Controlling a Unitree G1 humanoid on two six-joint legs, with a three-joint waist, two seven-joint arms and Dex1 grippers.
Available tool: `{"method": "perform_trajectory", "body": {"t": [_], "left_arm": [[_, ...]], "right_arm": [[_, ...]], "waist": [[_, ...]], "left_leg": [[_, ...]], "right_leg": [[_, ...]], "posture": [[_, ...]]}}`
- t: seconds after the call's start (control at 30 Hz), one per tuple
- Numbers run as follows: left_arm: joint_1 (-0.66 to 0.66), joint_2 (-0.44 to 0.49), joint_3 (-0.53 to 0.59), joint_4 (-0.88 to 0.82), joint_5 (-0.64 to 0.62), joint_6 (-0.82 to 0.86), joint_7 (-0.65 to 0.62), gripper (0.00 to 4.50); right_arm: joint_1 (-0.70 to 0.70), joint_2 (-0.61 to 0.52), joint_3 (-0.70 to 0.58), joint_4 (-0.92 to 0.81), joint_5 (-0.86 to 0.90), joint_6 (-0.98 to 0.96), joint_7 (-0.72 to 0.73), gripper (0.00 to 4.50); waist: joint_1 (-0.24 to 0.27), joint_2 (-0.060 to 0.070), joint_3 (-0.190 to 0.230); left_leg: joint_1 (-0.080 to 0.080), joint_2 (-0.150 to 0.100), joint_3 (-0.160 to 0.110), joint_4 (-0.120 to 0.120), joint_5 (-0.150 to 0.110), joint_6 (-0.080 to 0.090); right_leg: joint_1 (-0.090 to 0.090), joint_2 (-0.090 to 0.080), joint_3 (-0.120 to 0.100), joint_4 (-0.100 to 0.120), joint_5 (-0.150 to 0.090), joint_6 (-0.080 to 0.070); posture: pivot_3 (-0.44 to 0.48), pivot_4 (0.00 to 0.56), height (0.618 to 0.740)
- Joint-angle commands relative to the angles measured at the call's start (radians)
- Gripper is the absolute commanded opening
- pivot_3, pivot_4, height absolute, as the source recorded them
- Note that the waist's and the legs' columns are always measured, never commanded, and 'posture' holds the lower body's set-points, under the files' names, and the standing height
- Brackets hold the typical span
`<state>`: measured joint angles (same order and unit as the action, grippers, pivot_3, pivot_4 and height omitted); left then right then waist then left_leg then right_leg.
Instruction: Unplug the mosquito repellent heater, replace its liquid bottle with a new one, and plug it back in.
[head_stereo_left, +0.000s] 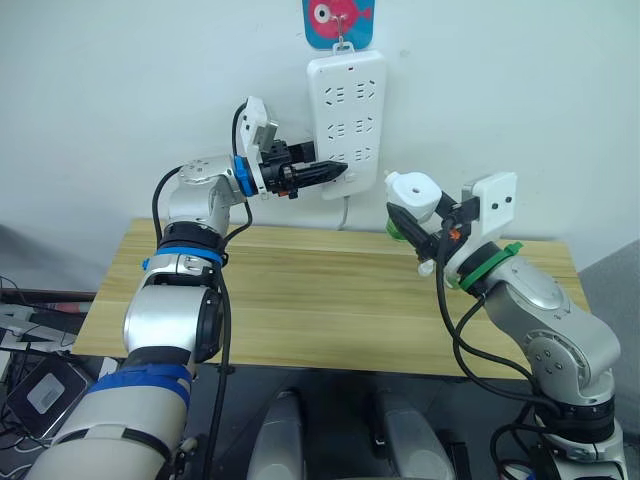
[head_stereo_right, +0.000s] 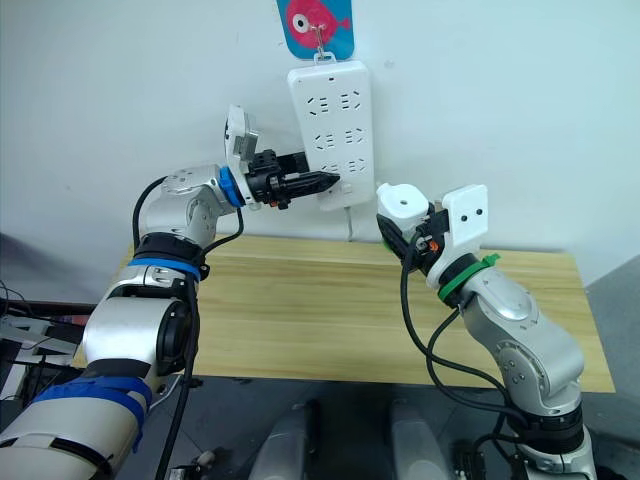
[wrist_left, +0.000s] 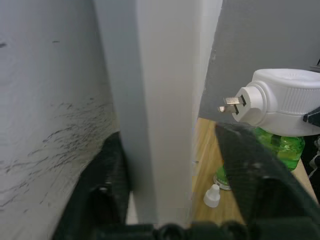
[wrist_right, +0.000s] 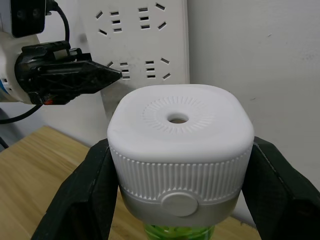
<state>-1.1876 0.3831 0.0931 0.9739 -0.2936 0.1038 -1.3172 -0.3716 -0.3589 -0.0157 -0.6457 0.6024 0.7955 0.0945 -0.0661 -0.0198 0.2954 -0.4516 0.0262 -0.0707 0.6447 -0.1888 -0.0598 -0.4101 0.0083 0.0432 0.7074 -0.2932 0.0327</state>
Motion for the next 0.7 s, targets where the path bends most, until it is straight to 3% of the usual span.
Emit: {"method": "perform_trajectory", "body": {"t": [0.03, 0.4, 0.7], "left_arm": [[-0.020, 0.004, 0.016, -0.037, -0.020, 0.015, -0.018, 1.33], [-0.025, -0.012, 0.010, -0.029, -0.005, 0.021, -0.014, 1.30], [-0.025, -0.012, 0.011, -0.034, -0.004, 0.016, -0.014, 1.30]], "right_arm": [[-0.029, 0.022, 0.001, -0.058, 0.001, 0.010, -0.018, 3.03], [-0.159, 0.101, 0.068, -0.007, -0.055, 0.091, -0.083, 3.03], [-0.196, 0.155, 0.050, 0.040, -0.085, 0.118, -0.095, 3.03]], "waist": [[0.000, 0.000, 0.000], [0.000, 0.000, 0.000], [-0.001, 0.000, 0.000]], "left_leg": [[0.000, 0.000, 0.000, 0.000, 0.000, 0.000], [0.000, 0.000, 0.000, 0.000, 0.000, 0.000], [0.000, 0.000, 0.000, 0.000, 0.000, 0.000]], "right_leg": [[0.000, 0.000, 0.000, 0.000, 0.000, 0.000], [-0.002, 0.000, 0.000, 0.005, 0.000, 0.000], [-0.003, 0.000, 0.000, 0.005, 0.000, 0.000]], "posture": [[-0.104, 0.214, 0.740], [-0.106, 0.216, 0.740], [-0.104, 0.222, 0.740]]}}
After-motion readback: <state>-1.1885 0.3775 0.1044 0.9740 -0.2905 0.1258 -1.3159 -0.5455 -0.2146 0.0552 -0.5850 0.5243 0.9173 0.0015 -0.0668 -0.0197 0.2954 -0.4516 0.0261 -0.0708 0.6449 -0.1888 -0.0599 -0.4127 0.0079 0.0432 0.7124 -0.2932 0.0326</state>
